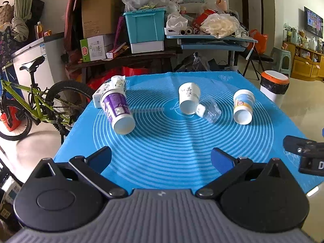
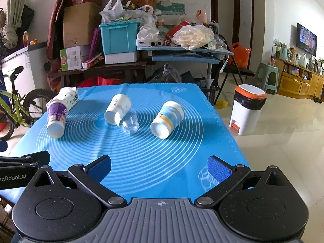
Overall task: Flip cup upside down
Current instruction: 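Reach the left gripper to the white ink-print paper cup and grasp it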
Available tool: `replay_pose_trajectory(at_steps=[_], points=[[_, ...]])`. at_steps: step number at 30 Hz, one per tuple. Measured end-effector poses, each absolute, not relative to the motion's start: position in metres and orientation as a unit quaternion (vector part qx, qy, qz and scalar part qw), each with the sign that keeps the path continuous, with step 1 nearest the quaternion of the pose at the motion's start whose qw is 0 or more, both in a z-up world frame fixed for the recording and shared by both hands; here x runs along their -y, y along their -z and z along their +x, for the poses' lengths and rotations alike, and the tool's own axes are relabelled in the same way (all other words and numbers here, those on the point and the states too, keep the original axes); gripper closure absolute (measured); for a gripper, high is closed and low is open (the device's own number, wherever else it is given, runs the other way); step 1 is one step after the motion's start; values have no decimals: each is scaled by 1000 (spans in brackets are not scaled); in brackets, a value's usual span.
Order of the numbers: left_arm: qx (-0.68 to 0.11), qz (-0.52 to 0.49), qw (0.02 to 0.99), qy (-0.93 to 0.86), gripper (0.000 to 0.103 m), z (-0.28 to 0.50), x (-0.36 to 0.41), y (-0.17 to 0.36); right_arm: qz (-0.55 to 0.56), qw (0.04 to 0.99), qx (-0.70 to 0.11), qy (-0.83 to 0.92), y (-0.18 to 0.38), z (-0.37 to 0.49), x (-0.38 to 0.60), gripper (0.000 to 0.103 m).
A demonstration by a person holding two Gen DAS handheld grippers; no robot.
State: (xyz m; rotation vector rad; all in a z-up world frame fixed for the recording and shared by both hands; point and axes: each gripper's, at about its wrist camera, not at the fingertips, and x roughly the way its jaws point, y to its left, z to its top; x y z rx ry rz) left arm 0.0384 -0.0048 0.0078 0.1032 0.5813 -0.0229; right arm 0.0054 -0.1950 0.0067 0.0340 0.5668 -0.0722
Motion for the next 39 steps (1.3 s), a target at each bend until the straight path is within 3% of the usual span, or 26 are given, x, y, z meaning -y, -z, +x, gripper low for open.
replay_pose_trajectory(at_steps=[25,39], points=[[-307,49,950,8,1,229,35,22,20,953,-296,66,17,152,259,0],[-354,53,934,23,1,309,54,52,23,945,-320,58,43,175,267,0]])
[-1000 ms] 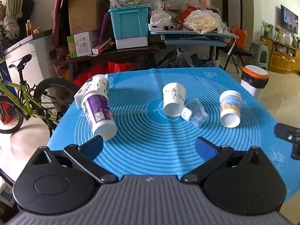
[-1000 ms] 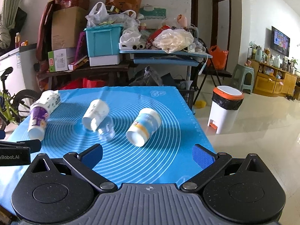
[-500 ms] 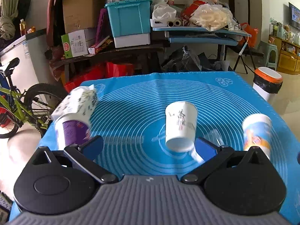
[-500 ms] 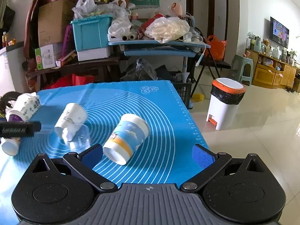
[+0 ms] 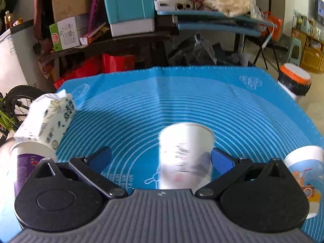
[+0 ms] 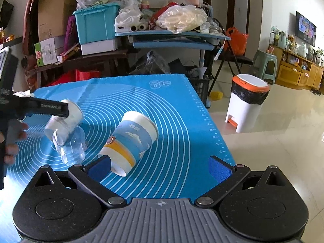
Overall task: Flip cup upside down
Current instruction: 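Reach the left gripper to the white ink-print paper cup and grasp it, then lift the white paper cup with the left gripper and carry it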
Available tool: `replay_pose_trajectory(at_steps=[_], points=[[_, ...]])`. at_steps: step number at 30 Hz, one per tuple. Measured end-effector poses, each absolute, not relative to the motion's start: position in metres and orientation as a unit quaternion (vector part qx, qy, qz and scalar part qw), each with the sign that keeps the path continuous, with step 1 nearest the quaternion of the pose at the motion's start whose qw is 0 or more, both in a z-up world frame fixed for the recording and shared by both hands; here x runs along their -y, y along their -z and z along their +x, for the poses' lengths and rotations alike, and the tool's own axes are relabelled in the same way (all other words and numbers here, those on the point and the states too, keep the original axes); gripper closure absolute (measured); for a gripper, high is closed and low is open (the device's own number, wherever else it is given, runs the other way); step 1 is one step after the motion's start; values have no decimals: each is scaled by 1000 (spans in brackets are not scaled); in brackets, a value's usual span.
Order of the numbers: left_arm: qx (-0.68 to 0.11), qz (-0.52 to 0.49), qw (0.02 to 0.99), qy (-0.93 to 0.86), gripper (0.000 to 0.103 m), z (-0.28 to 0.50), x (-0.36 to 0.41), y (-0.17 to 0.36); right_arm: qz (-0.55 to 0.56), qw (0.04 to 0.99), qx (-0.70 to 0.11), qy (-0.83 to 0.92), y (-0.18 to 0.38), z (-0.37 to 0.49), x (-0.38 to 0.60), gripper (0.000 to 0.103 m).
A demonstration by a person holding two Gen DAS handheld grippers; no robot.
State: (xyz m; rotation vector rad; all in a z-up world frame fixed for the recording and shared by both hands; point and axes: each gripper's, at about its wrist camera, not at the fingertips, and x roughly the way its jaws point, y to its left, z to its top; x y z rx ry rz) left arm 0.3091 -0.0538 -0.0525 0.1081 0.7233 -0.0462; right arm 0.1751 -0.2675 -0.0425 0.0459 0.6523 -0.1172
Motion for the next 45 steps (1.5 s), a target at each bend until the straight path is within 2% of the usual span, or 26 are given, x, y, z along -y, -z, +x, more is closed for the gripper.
replay_pose_trajectory(at_steps=[6,9,11,12,23,32,45], points=[[-382,45,922,34,3,322,53,65,22,944,-325,56,49,177,268,0],[-398,42,915,54,28,327,52,68,23,943,-326,57,50,178,270,0],[-414,29,908,65,36,330,49,71,23,943,-326,58,50,178,270,0],[-416,24,906,71,44,329,46,72,22,943,-327,59,51,179,271,0],[-382,43,920,74,46,298,43,49,25,942,-330,62,53,175,268,0],[-369,33,926,68,46,235,35,22,26,946,-317,54,35,148,258,0],[-390,15,918,68,46,157,35,36,13,948,-316,34,19,100,233,0]])
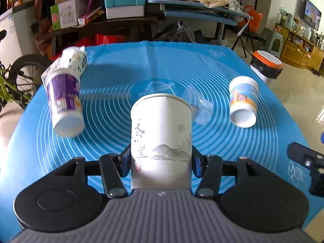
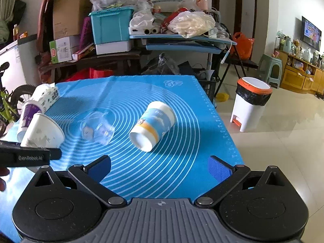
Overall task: Flip cup upside down
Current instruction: 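Lift the white paper cup with the left gripper and carry it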
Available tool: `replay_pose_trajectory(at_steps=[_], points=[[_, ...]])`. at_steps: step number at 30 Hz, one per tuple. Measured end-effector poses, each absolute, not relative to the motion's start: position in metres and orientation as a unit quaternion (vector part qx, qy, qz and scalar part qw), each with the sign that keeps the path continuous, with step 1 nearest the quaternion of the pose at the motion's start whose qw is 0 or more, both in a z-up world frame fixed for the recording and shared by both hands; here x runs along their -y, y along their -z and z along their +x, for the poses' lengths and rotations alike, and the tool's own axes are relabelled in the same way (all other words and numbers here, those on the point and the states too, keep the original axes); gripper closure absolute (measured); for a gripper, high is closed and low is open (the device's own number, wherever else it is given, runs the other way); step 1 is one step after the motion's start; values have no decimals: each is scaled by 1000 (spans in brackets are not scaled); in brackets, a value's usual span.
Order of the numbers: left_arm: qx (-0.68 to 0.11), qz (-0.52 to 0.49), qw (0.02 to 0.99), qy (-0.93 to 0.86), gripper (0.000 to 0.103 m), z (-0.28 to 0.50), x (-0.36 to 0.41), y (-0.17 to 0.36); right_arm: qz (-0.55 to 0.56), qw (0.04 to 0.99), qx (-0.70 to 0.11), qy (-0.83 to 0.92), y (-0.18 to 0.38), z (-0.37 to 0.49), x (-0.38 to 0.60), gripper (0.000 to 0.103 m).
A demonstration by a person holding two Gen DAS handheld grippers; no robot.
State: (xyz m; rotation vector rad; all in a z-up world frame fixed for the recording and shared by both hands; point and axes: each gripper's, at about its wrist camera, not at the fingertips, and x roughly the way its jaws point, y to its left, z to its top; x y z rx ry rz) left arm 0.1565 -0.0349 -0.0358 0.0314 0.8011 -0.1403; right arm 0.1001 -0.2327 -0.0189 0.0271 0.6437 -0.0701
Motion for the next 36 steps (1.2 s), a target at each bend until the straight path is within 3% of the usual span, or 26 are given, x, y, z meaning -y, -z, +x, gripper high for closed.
replay_pose_trajectory(at_steps=[17,20,21,22,36], points=[[-411,23,911,28,43,146,24,78,15,938,-346,25,44,95,221,0],[-411,19,911,36,31,146,23,79,15,936,-350,23,48,98,218,0],[-410,17,911,37,20,146,22,78,15,936,-350,22,49,99,218,0],[-406,16,913,37,17,145,23,78,15,936,-351,22,49,99,217,0],[-392,28,919,32,15,141,25,70,14,937,-349,20,46,99,220,0]])
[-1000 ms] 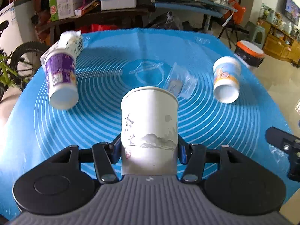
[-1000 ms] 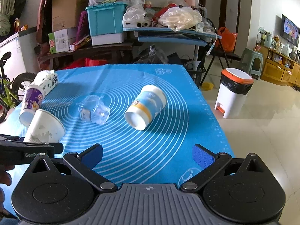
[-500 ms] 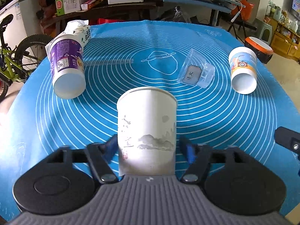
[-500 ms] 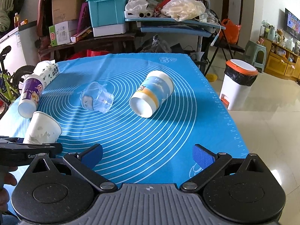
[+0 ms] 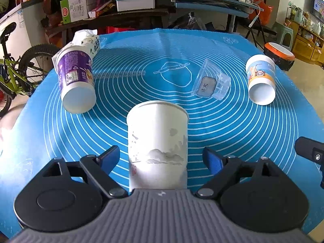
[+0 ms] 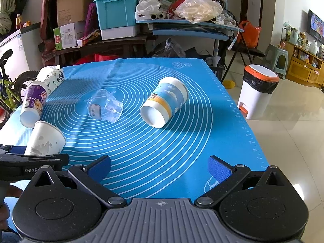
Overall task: Flip cup upside down
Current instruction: 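Lift the white paper cup with the left gripper and carry it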
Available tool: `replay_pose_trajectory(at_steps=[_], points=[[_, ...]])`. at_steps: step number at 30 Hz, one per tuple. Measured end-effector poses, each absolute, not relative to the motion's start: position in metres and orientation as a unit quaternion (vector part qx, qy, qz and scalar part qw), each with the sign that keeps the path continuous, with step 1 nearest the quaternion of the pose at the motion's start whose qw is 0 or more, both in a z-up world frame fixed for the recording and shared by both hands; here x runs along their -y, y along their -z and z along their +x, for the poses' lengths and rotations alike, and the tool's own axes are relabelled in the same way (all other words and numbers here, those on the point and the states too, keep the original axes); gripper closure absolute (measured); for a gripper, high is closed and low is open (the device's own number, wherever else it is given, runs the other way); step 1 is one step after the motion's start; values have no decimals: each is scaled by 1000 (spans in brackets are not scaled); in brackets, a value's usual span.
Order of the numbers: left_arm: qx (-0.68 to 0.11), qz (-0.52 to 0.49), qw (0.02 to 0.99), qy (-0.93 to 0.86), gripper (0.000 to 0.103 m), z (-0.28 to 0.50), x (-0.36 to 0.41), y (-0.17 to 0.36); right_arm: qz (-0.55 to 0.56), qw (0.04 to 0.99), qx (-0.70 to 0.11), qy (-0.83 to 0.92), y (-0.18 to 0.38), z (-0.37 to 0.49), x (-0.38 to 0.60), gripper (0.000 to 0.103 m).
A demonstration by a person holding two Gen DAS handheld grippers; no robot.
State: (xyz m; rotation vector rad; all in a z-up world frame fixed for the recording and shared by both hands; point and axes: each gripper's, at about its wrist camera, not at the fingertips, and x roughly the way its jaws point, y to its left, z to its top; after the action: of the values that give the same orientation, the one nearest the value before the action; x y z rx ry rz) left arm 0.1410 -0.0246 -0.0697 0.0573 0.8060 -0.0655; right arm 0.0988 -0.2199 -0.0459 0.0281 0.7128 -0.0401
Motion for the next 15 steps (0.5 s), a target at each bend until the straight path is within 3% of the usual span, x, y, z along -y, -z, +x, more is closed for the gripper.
replay_pose_trajectory(at_steps=[15], points=[[-361,31,932,22,14,125,19,44,7,942,-336,13,32,90,213,0]])
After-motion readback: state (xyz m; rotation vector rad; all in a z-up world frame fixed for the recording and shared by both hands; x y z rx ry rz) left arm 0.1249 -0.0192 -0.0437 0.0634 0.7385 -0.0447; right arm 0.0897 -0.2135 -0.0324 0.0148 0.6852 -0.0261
